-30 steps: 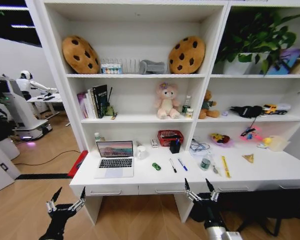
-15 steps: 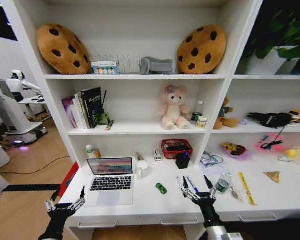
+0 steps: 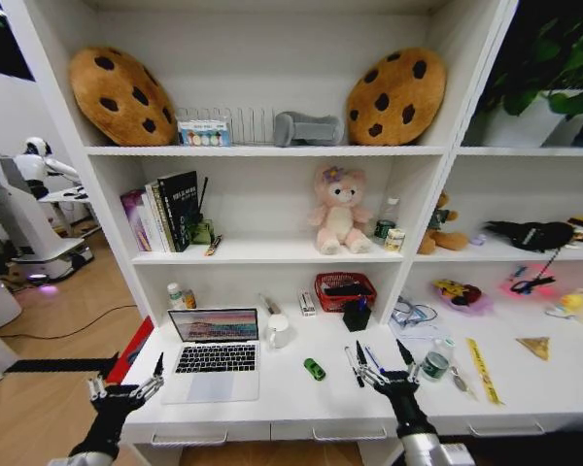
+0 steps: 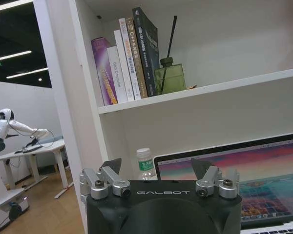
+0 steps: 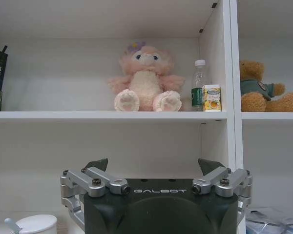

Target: Organize the objects on the table.

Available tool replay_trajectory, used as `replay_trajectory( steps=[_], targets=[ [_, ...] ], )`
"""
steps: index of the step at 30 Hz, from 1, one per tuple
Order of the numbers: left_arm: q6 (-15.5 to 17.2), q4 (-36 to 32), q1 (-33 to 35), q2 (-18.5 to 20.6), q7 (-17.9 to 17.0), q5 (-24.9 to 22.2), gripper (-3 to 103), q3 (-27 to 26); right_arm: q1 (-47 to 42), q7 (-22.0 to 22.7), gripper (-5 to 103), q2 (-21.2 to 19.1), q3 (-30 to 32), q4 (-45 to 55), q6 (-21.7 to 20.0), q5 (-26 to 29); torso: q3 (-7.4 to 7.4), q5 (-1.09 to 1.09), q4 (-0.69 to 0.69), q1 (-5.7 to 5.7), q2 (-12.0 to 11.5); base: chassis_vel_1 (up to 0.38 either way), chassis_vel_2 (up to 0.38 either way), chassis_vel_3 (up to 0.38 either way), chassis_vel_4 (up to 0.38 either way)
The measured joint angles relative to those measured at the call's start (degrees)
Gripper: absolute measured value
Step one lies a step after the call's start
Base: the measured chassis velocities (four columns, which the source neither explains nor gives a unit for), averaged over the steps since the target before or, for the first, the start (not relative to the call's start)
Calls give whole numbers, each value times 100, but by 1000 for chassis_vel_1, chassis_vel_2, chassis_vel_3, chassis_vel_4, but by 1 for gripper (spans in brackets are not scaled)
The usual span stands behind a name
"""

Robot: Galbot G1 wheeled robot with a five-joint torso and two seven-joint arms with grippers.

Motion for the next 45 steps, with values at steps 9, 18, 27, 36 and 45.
replay_trajectory(
  steps=[9, 18, 27, 36, 45],
  targets=[
    [-6, 7, 41, 36, 86, -118, 45, 37, -8, 49, 100, 82, -14, -87, -13, -62, 1, 0, 0, 4, -2, 0, 0, 0, 0],
    [-16, -66, 51, 41, 88, -216, 13, -20, -3, 75, 100, 80, 19, -74, -22, -58, 1, 0, 0, 4, -2, 0, 0, 0, 0],
    [-14, 26, 0, 352, 82, -326, 0, -56, -11, 81, 100, 83, 9, -127, -19, -72, 1, -1, 2, 4, -2, 0, 0, 0, 0],
    [378, 731, -642, 1918, -153, -1185, 0, -145, 22, 81, 100, 25, 142, -378, 12, -123, 1, -3, 1, 4, -3, 0, 0, 0, 0],
    [673, 1750, -2109, 3940, -177, -1942, 0, 242, 22, 75, 100, 168, 272, -724, 140, -274, 2, 0, -2, 5, -3, 0, 0, 0, 0]
  ],
)
